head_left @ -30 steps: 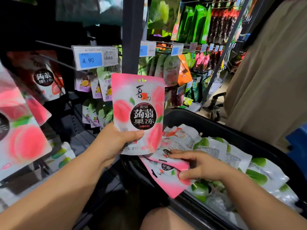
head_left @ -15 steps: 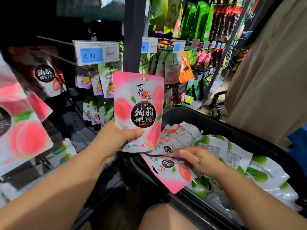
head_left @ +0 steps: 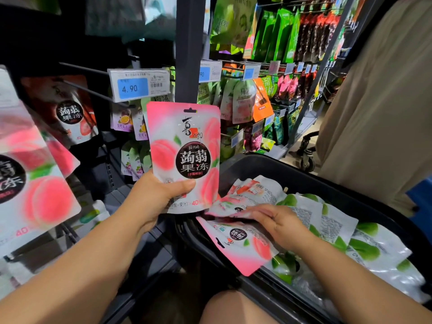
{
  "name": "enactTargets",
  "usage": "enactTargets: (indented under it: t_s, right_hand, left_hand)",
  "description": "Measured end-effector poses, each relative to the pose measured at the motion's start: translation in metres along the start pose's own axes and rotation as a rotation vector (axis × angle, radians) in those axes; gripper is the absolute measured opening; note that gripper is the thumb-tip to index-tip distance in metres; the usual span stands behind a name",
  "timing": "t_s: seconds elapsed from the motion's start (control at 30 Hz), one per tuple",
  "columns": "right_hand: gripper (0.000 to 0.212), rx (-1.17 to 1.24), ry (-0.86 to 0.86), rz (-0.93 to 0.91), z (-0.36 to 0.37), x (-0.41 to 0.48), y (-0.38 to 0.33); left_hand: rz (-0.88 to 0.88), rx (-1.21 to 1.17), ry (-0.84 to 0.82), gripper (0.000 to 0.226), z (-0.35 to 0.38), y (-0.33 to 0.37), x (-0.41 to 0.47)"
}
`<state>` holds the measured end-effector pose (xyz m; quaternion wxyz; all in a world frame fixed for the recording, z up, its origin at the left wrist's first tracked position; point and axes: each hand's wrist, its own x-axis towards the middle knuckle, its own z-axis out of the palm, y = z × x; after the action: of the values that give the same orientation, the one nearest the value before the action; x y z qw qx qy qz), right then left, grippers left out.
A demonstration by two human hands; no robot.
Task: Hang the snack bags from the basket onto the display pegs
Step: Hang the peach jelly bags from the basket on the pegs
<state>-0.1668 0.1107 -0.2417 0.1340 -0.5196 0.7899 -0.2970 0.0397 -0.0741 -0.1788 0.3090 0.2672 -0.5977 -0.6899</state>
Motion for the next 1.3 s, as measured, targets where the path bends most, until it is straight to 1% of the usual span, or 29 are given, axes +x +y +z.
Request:
enactTargets:
  t_s: [0.13,0.2,0.23,0.33,0.4,0.53,0.6,0.7,0.8,0.87,0.93,1.0,1.03,1.1,1.13,1.17,1.2,1.23,1.3]
  right_hand:
    - [0.02,0.324,0.302,0.198,-0.016,-0.002,-0.008]
    - [0.03,0.384,0.414,0.282,-0.023,-0.003,-0.008]
    - [0.035,0.437,0.474,0.287,-0.026,-0.002,-0.009]
    - [0.043,0.678,0.62,0.241,-0.035,0.001,-0.013]
    - [0.043,0.805,0.653,0.196,-0.043,0.001,-0.019]
    - [0.026,1.13,0.675,0.07,-0.062,0.001,-0.031]
    - [0.022,1.169,0.665,0.067,-0.069,0.001,-0.037]
    - [0.022,1.101,0.611,0.132,-0.066,0.001,-0.04]
    - [0.025,1.051,0.552,0.199,-0.052,0.003,-0.041]
    - [0.023,1.084,0.54,0.187,-0.046,0.004,-0.042]
    - [0.015,1.057,0.487,0.156,-0.043,0.003,-0.039]
    - [0.039,0.957,0.387,0.149,-0.04,0.001,-0.03]
    - [0.047,0.931,0.329,0.134,-0.037,0.001,-0.027]
    - [0.064,0.914,0.164,0.102,-0.031,0.0,-0.019]
    - [0.073,0.898,0.084,0.114,-0.029,-0.002,-0.017]
    - [0.076,0.883,0.019,0.129,-0.028,-0.003,-0.016]
    - [0.074,0.866,-0.035,0.141,-0.027,-0.004,-0.015]
    - [0.068,0.843,-0.074,0.144,-0.026,-0.004,-0.013]
    - [0.056,0.82,-0.084,0.157,-0.024,-0.003,-0.012]
  left_hand:
    - [0.02,0.006,0.041,0.013,-0.004,0.0,0.001]
    - [0.033,0.011,0.041,0.013,-0.005,0.0,0.002]
    - [0.036,0.012,0.037,0.014,-0.005,0.0,0.002]
    - [0.035,0.014,0.029,0.014,-0.003,-0.002,0.002]
    - [0.027,0.009,0.008,0.015,0.0,-0.003,0.001]
    - [0.019,0.046,-0.001,0.014,0.001,-0.008,0.002]
    - [0.018,0.061,-0.003,0.016,0.001,-0.01,0.003]
    - [-0.004,0.041,-0.018,0.021,0.006,-0.013,0.002]
    - [-0.016,0.061,-0.08,0.024,0.012,-0.018,0.0]
    - [-0.02,0.093,-0.101,0.025,0.013,-0.023,-0.001]
    - [-0.032,0.098,-0.094,0.028,0.014,-0.025,0.0]
    - [-0.032,0.093,-0.096,0.031,0.013,-0.026,0.001]
    - [-0.029,0.092,-0.097,0.029,0.013,-0.026,0.001]
    - [-0.023,0.078,-0.103,0.026,0.013,-0.024,0.0]
    - [-0.02,0.072,-0.107,0.026,0.013,-0.024,0.0]
    - [-0.02,0.07,-0.108,0.027,0.013,-0.024,0.0]
    - [-0.019,0.068,-0.107,0.027,0.012,-0.024,0.0]
    - [-0.021,0.064,-0.101,0.027,0.012,-0.023,-0.001]
    - [-0.032,0.046,-0.084,0.028,0.011,-0.023,0.0]
